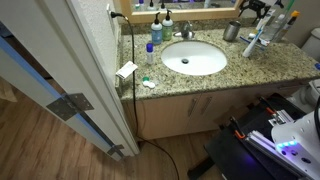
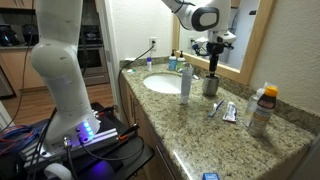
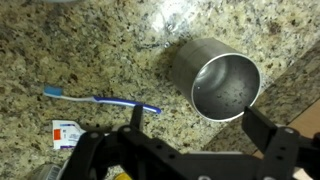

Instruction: Place the cup in the sink then open the tap

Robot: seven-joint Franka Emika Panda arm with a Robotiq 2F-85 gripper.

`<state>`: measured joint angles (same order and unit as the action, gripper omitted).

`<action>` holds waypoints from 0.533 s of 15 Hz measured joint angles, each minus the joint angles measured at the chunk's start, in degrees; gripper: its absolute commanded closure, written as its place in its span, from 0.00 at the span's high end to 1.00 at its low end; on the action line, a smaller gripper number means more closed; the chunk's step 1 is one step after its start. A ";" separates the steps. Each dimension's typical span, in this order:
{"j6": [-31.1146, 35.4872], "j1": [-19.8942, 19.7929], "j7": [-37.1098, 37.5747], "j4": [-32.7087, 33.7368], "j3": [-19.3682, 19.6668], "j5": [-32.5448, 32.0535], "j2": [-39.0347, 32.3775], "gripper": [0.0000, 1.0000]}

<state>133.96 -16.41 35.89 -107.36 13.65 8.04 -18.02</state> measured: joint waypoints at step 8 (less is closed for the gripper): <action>1.60 1.46 0.56 -0.05 1.19 -0.36 -5.73 1.00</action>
<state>135.56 -14.94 36.45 -107.41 14.84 7.68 -23.75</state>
